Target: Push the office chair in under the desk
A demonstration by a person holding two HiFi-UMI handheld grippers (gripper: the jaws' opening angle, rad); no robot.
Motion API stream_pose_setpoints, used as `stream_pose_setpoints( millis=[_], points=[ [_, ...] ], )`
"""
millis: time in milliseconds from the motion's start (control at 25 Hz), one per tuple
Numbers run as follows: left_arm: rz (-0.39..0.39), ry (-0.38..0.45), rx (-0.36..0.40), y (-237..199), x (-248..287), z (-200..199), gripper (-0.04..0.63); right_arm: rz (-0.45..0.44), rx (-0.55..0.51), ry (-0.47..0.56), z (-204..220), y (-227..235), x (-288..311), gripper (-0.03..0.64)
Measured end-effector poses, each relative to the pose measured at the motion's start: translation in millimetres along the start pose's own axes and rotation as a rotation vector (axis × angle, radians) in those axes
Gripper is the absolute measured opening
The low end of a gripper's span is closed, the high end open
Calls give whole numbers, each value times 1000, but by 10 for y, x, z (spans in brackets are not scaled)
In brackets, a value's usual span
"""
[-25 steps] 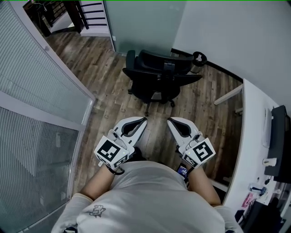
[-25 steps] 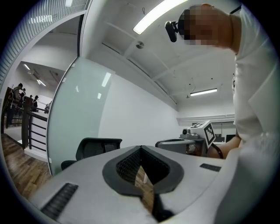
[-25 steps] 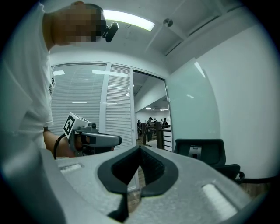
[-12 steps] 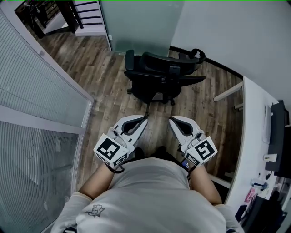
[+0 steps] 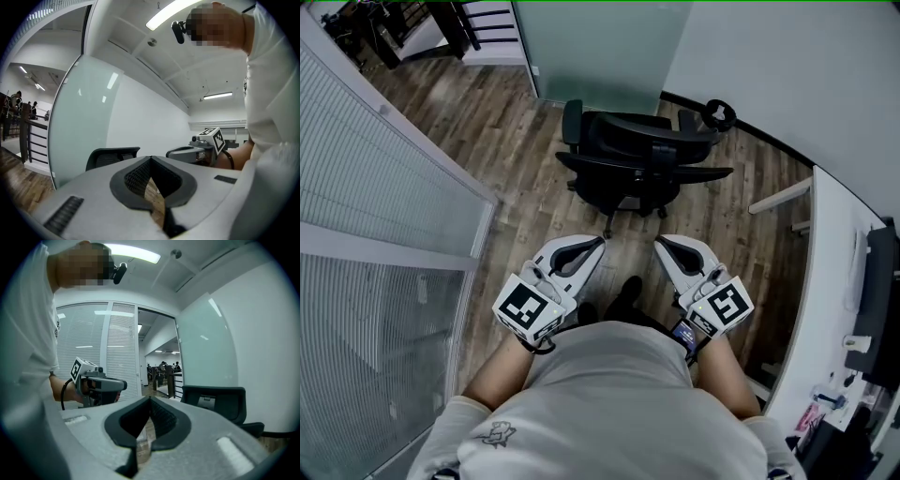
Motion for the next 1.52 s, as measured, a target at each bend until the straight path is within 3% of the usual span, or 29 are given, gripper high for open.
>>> stream_pose_setpoints(
  millis=[360,760,1160,1520],
  points=[
    [-37,-31,15,-248,777,-67,-1,-45,-1,-1,-67,856,38,3],
    [-106,-96,116,-526,1388,-2,-2,-76,-26,-25,-96,1634,-39,3],
    [-146,-213,294,-892,1544,161,0,-91,-31,-85,47,1915,145,26],
    [-81,-322,363,-1240,1759,322,3,-99,-75,-185,193,2222,439,86]
  ],
)
Point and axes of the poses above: the fingertips, and each gripper's own axes: x forward along the fingers, y to its right, z out of its underside, the point moved 1 cm from there along -x, backward along the fingers, and after that the axes turned 2 degrees about x, right-handed, at the moved point
